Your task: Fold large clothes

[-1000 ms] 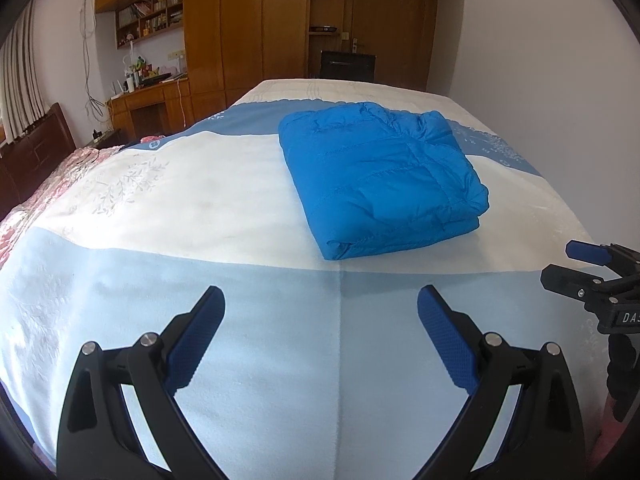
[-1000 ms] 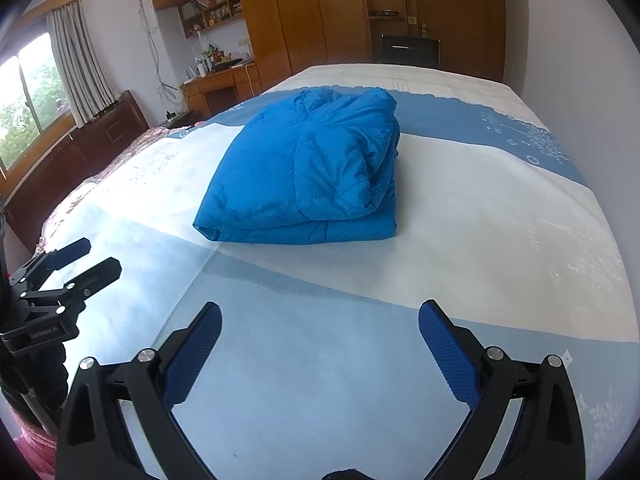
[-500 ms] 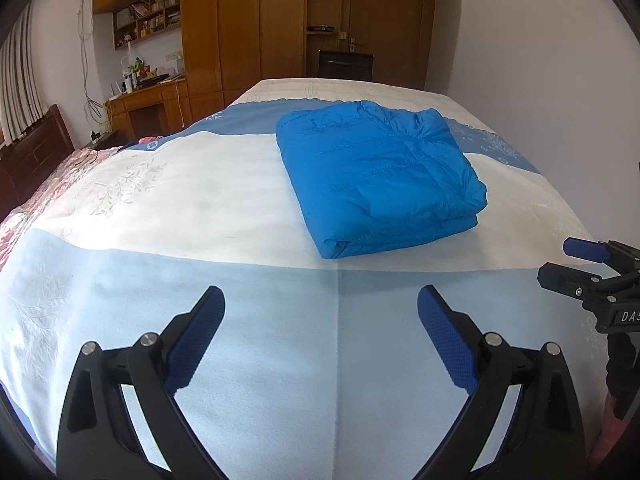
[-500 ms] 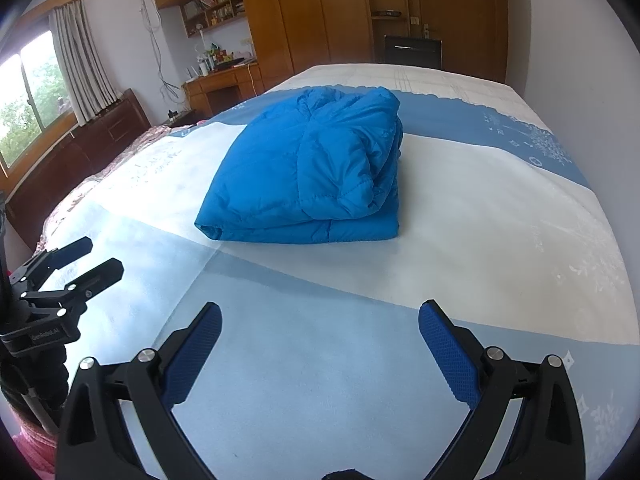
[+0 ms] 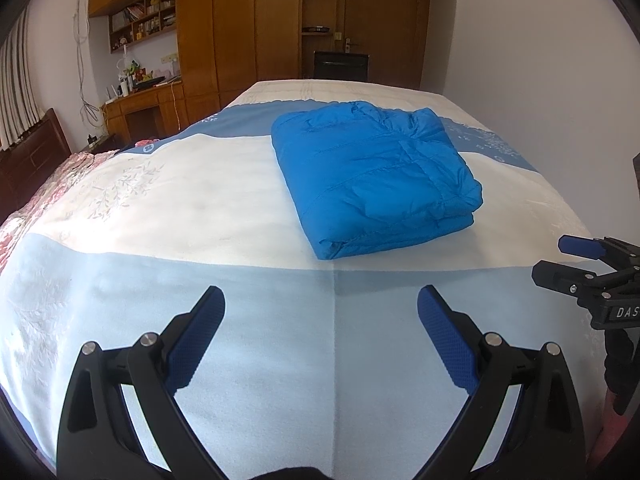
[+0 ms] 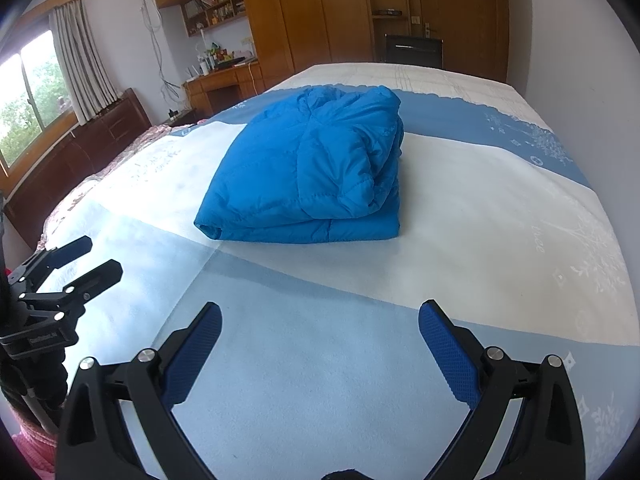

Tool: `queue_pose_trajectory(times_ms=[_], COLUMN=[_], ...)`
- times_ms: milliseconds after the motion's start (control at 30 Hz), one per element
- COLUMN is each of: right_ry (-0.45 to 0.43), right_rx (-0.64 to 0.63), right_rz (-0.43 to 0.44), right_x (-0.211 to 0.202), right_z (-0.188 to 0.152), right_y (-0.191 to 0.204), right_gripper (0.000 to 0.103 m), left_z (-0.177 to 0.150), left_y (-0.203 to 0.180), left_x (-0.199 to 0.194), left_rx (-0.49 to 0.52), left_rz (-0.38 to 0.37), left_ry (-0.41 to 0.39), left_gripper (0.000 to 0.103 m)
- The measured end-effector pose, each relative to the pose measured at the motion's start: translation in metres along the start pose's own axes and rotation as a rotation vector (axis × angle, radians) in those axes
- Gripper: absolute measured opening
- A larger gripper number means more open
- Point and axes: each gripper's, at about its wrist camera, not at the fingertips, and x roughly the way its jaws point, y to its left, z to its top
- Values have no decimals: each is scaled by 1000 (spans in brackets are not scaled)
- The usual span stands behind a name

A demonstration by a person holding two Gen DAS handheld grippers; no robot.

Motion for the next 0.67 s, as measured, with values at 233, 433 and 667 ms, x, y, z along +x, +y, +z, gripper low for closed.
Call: queue_pose_trajectory(times_ms=[233, 433, 667], right_ry=[5, 11, 8], right_rx=[1, 1, 9], right_rz=[-1, 0, -4], right_x=[1, 4, 5], right_z=[0, 1, 2], right_y=[-1, -3, -5], right_gripper=[99, 99, 99], left_z=[0, 0, 1], left_y=[3, 4, 4], left_x=[1, 2, 5], left_rx=[-8, -6, -11], left_rz=[-12, -10, -9], left_ry=[8, 10, 19], left_gripper=[96, 96, 96])
